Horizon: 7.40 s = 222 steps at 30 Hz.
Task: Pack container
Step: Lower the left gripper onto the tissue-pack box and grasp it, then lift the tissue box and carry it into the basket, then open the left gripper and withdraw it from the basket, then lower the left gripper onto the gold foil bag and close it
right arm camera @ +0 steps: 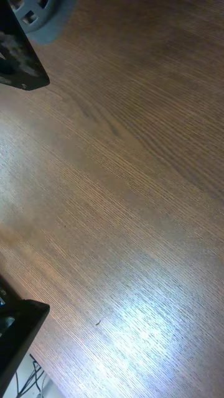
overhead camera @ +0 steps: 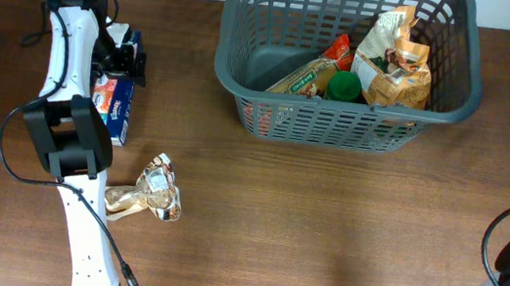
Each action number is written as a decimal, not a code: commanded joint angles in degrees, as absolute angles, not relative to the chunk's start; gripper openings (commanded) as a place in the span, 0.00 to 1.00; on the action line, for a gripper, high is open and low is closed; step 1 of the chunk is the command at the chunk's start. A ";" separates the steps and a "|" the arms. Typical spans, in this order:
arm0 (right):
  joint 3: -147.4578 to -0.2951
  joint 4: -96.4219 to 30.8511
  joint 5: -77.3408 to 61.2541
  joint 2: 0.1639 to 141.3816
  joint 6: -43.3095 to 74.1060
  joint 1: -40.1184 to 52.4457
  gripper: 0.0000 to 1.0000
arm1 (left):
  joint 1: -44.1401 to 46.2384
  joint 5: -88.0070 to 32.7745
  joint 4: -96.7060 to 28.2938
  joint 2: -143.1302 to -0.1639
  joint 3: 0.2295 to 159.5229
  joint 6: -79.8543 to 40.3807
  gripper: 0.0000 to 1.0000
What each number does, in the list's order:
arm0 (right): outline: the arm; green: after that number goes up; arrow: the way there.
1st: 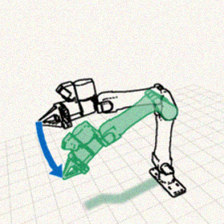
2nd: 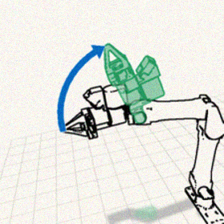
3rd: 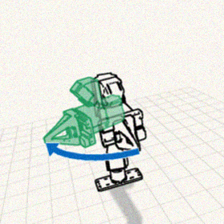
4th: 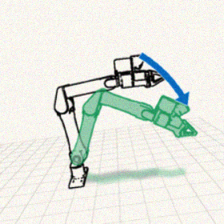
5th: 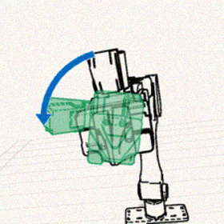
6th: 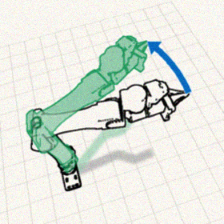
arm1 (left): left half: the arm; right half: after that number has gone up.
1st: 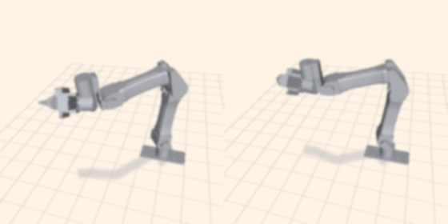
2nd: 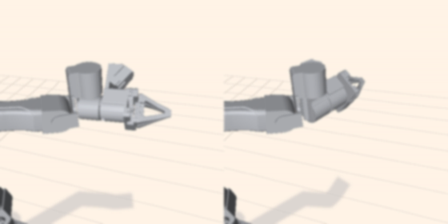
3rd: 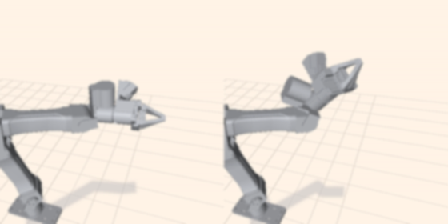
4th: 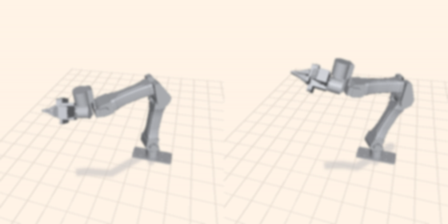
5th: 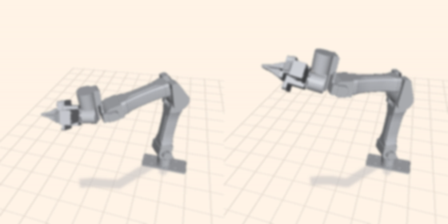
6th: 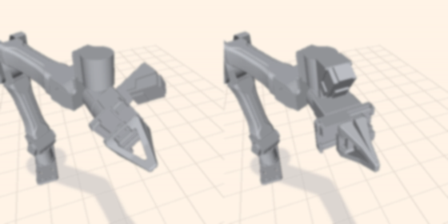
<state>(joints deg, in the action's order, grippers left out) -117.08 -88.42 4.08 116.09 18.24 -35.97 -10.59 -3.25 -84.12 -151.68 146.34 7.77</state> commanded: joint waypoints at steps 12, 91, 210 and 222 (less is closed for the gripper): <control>-116.77 -88.44 4.56 115.87 18.94 -36.01 0.99 | -11.90 -4.12 -83.74 -152.81 146.12 8.88 0.99; -116.77 -88.44 4.56 115.87 18.96 -36.03 0.99 | 26.13 -15.75 -57.67 -135.98 159.22 6.13 0.02; -116.77 -88.44 4.56 115.87 18.94 -36.03 0.99 | -4.29 -5.76 -55.66 -75.26 48.82 -104.16 0.99; -116.77 -88.44 4.56 115.87 18.94 -36.03 0.99 | -4.29 -1.48 -49.19 -75.26 39.57 -104.16 0.99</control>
<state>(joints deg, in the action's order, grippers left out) -117.08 -88.42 4.08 116.09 18.24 -35.97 -4.01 -3.88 -49.47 -74.81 40.66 -103.18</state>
